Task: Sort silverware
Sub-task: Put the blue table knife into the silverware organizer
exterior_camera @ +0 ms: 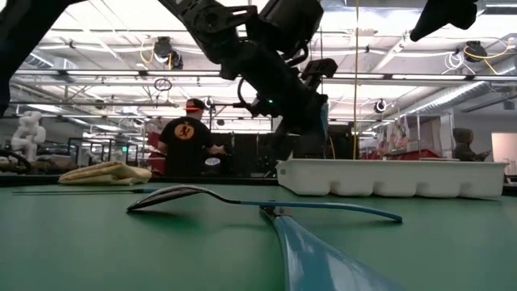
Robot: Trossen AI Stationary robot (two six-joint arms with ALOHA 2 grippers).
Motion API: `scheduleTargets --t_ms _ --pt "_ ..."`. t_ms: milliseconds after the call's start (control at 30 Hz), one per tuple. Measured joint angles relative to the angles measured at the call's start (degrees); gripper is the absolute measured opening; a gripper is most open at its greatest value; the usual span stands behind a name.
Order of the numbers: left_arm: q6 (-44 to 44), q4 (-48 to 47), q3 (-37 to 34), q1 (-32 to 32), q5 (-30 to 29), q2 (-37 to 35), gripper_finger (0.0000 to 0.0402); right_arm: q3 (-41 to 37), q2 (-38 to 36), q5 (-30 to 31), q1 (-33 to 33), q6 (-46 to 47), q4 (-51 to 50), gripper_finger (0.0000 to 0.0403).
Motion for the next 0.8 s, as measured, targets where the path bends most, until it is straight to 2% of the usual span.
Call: scheduleTargets --t_ms 167,333,567,800 --pt "-3.32 -3.86 0.33 0.06 0.18 0.22 0.0029 0.0 0.0 0.0 1.57 0.0 0.01 0.0" --pt "-3.43 -3.25 0.29 0.13 0.25 0.22 0.0029 0.02 0.0 0.19 2.07 0.0 0.03 0.0" --pt "-3.45 -3.45 0.29 0.68 4.63 0.2 0.0095 0.0 0.0 0.19 2.05 0.0 0.3 0.0" --pt "-4.69 -1.89 0.29 0.67 4.28 0.15 0.0109 0.0 0.02 0.09 2.07 0.02 1.61 0.0"
